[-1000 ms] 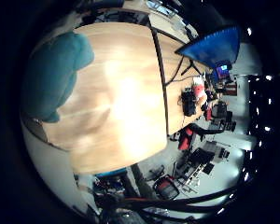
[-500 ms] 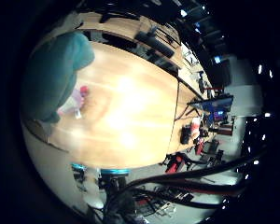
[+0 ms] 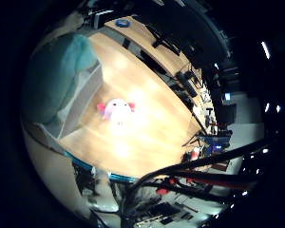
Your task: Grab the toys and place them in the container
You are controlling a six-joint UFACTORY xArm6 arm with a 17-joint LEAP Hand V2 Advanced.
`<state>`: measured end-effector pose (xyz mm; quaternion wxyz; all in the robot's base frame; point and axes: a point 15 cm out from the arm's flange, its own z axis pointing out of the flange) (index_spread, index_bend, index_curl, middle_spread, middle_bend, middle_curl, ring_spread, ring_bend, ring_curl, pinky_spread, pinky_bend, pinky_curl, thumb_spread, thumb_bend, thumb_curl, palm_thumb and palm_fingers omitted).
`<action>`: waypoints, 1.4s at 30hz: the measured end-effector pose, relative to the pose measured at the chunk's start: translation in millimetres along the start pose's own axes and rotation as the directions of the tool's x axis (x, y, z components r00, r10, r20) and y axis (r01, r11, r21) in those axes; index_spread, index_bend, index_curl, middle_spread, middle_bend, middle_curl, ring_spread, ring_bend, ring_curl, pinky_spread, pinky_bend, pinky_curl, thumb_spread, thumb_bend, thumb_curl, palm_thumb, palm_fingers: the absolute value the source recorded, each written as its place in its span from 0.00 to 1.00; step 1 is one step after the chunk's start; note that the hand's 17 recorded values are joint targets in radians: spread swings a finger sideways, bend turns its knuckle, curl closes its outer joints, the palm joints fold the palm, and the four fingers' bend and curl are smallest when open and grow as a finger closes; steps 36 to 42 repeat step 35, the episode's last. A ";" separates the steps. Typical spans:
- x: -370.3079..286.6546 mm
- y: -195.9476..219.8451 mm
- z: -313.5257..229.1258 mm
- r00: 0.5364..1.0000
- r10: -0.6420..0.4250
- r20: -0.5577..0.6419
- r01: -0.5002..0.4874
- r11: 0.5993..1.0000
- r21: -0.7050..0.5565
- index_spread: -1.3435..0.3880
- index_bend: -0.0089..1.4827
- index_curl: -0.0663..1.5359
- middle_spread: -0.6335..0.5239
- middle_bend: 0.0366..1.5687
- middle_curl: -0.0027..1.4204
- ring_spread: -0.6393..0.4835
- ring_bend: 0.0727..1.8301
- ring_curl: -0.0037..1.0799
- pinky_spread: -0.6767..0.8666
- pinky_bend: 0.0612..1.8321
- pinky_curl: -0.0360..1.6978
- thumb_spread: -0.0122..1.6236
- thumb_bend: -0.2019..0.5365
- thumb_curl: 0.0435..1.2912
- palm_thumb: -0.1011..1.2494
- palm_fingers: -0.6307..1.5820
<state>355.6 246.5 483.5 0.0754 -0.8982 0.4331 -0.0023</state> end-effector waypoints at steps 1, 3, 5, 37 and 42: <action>-8.8 -1.5 3.9 1.000 -0.016 -0.001 0.016 1.000 -0.009 0.44 0.13 0.47 0.17 0.42 0.51 0.25 0.64 0.45 0.07 0.61 0.25 0.68 0.27 0.31 0.96 0.79; -24.5 -5.0 14.7 0.999 -0.051 -0.010 0.051 0.998 -0.033 0.44 0.13 0.47 0.17 0.41 0.51 0.25 0.64 0.45 0.07 0.60 0.25 0.68 0.27 0.31 0.97 0.79; -34.6 -8.0 24.2 0.997 -0.076 -0.019 0.075 0.996 -0.053 0.44 0.13 0.48 0.17 0.40 0.51 0.25 0.64 0.45 0.06 0.60 0.25 0.69 0.26 0.31 0.97 0.79; -48.7 -60.3 113.9 0.978 -0.205 -0.021 0.201 0.971 -0.132 0.50 0.12 0.39 0.46 0.14 0.39 0.63 0.29 0.27 0.59 0.51 0.22 0.54 0.22 0.17 0.16 0.32; -48.7 -60.3 113.9 0.978 -0.205 -0.021 0.201 0.971 -0.132 0.50 0.12 0.39 0.46 0.14 0.39 0.63 0.29 0.27 0.59 0.51 0.22 0.54 0.22 0.17 0.16 0.32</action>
